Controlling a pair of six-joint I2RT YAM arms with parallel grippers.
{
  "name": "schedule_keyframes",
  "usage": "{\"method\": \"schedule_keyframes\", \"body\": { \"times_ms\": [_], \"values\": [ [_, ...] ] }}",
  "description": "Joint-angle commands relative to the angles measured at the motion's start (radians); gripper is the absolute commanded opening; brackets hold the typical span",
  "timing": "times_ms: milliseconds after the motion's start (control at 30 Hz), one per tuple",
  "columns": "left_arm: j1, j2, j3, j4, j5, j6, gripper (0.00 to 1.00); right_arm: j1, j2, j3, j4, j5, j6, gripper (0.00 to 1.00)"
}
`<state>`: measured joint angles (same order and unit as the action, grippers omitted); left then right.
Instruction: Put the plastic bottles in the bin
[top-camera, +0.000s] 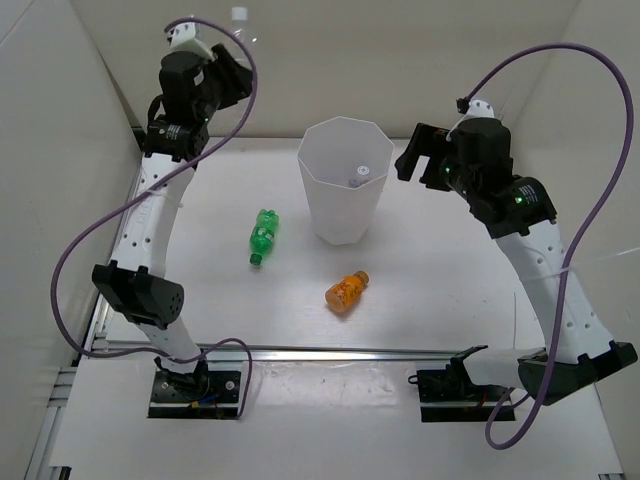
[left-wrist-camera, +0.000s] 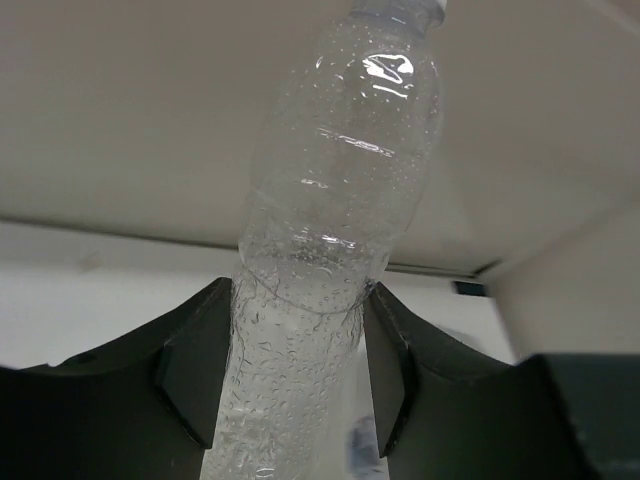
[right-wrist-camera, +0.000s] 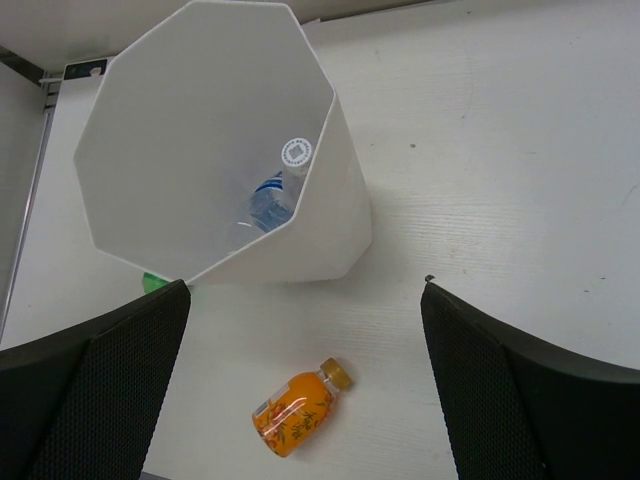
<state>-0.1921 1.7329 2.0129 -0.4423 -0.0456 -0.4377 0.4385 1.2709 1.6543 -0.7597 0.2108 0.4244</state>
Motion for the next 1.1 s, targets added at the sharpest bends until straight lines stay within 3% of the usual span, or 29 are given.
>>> {"method": "schedule_keyframes", "body": {
  "times_ms": [0,267,367,433,500,533,633,733,800,833,900,1067],
  "values": [
    [-0.104,-0.001,0.099,-0.013,0.111,-0.056,0.41,-0.003,-0.004,0.047,0.025,-0.002,0.008,1.0],
    [-0.325,0.18,0.286,-0.013,0.176,-0.065,0.46,-0.003,-0.039,0.029,0.007,0.05,0.008,1.0],
    [-0.386,0.2,0.296,-0.013,0.165,-0.036,0.53,-0.003,-0.06,0.019,-0.004,0.061,0.017,1.0],
    [-0.406,0.2,0.262,-0.013,0.156,-0.027,0.64,-0.003,-0.071,0.01,-0.004,0.071,0.027,1.0],
    [-0.406,0.174,0.235,-0.013,0.136,-0.027,0.95,-0.003,-0.085,-0.016,-0.013,0.071,0.036,1.0],
    [-0.406,0.157,0.203,-0.013,0.122,-0.027,1.0,-0.003,-0.097,-0.016,-0.013,0.081,0.036,1.0],
    [-0.396,0.082,0.17,-0.013,0.081,0.022,1.0,-0.003,-0.122,-0.054,-0.013,0.081,0.045,1.0],
    [-0.374,-0.042,0.069,-0.013,-0.023,0.102,1.0,-0.003,-0.142,-0.067,-0.023,0.081,0.054,1.0],
    [-0.343,-0.152,-0.066,-0.013,-0.107,0.146,1.0,-0.003,-0.142,-0.089,-0.023,0.081,0.054,1.0],
    [-0.317,-0.189,-0.121,-0.013,-0.225,0.146,1.0,-0.003,-0.142,-0.09,-0.023,0.081,0.063,1.0],
    [-0.279,-0.27,-0.31,-0.013,-0.289,0.146,1.0,-0.003,-0.142,-0.099,-0.023,0.067,0.063,1.0],
    [-0.163,-0.294,-0.609,-0.004,-0.188,0.18,1.0,-0.012,-0.108,-0.11,-0.023,0.003,0.053,1.0]
  ]
}}
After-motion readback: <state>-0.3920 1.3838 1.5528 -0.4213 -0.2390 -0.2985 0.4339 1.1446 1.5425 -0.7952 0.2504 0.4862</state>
